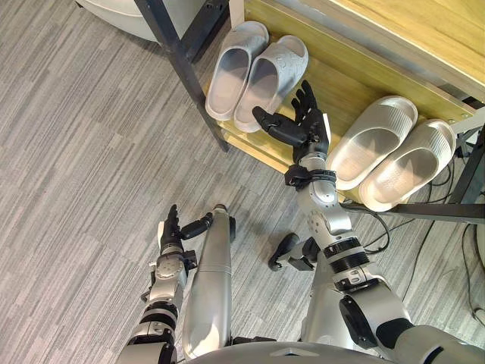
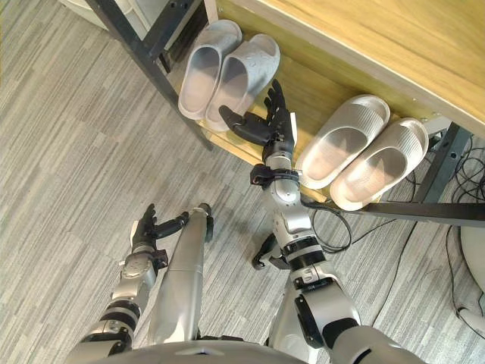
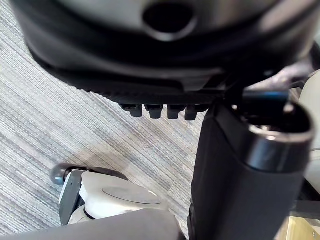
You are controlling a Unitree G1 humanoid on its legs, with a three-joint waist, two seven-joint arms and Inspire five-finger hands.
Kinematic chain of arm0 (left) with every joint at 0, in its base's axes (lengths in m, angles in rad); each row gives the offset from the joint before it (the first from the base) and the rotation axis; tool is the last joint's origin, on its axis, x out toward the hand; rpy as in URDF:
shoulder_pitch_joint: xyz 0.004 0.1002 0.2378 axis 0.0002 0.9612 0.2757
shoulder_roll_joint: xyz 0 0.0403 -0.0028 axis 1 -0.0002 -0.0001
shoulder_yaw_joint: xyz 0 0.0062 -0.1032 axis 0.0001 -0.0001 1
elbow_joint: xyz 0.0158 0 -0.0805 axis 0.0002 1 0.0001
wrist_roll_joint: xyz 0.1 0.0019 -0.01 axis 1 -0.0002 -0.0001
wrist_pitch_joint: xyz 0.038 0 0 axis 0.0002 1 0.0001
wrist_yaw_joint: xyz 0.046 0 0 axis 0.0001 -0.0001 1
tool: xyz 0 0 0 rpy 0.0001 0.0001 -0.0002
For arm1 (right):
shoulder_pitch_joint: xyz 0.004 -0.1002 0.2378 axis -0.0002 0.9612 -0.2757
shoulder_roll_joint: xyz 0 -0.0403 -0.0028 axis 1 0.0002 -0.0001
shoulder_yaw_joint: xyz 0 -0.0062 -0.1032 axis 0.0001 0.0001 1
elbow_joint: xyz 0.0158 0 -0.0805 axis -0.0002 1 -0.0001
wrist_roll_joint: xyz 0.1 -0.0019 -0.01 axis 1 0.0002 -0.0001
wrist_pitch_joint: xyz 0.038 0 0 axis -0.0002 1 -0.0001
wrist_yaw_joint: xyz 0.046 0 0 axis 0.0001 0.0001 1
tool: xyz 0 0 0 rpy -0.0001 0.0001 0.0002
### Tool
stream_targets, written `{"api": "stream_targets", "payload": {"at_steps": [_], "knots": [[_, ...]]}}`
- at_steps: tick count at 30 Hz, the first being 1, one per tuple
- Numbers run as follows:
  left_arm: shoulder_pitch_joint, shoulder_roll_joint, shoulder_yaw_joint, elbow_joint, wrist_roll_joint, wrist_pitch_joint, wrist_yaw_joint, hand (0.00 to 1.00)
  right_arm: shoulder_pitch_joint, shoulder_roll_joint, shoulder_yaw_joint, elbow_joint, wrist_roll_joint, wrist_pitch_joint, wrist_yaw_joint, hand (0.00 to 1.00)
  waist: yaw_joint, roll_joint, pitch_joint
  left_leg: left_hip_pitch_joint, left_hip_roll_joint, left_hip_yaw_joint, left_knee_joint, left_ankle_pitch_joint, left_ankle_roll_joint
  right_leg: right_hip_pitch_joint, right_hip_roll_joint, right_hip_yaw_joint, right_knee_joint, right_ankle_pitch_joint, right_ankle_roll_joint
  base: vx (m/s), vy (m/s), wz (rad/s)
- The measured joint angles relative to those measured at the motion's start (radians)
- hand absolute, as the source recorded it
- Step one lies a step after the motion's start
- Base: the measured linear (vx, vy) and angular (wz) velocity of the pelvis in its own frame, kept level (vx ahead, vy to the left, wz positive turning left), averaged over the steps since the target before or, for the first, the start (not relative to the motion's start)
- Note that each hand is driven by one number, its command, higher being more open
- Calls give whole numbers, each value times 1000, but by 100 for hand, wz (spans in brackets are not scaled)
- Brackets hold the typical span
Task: Organize the slippers on the shoe rack
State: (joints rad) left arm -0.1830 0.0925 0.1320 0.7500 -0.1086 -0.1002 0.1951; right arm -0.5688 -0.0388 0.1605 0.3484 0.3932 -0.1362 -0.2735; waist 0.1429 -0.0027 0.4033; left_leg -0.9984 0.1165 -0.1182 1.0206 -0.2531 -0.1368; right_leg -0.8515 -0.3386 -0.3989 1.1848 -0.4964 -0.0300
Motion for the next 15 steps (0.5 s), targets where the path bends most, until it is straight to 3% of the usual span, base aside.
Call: {"api": "stream_targets", "payload": {"at_steps": [15], "knots": [[-2, -1, 14, 18, -1, 4, 1, 100, 79, 27, -23, -31, 0, -1, 24, 100, 0, 3, 2, 25, 19, 11, 1, -11, 3, 20, 18, 10, -14, 1, 6, -4, 25, -4]]}}
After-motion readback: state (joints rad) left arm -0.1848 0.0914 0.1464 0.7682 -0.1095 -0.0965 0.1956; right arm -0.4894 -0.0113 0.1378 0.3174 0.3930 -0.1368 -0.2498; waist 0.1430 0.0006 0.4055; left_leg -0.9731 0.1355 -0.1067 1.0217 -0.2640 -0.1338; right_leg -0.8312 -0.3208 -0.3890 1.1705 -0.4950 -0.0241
